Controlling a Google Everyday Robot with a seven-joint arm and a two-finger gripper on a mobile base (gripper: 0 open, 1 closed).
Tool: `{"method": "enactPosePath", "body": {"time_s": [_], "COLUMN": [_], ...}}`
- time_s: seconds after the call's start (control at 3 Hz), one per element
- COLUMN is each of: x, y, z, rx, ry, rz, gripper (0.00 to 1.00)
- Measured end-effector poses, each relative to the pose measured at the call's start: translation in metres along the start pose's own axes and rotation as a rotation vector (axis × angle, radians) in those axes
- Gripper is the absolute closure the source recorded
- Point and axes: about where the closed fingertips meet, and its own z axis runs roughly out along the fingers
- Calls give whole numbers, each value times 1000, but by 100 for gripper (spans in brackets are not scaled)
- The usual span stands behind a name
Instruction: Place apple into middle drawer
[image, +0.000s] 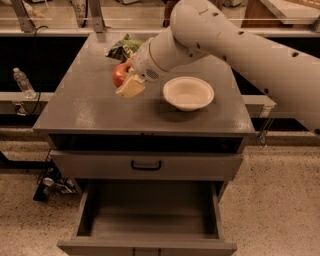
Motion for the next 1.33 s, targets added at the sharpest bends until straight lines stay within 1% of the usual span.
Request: {"method": "enactPosePath", "body": {"time_s": [0.33,0.67,1.0,1.33], "x": [-5,-16,-14,-13], "y": [27,52,87,89], "z": [-27,-55,-73,-72], "rx": [-12,-17,-83,-89], "ry": [37,74,130,132], "rz": [-6,-20,-6,-3], "gripper": [100,100,100,100]}}
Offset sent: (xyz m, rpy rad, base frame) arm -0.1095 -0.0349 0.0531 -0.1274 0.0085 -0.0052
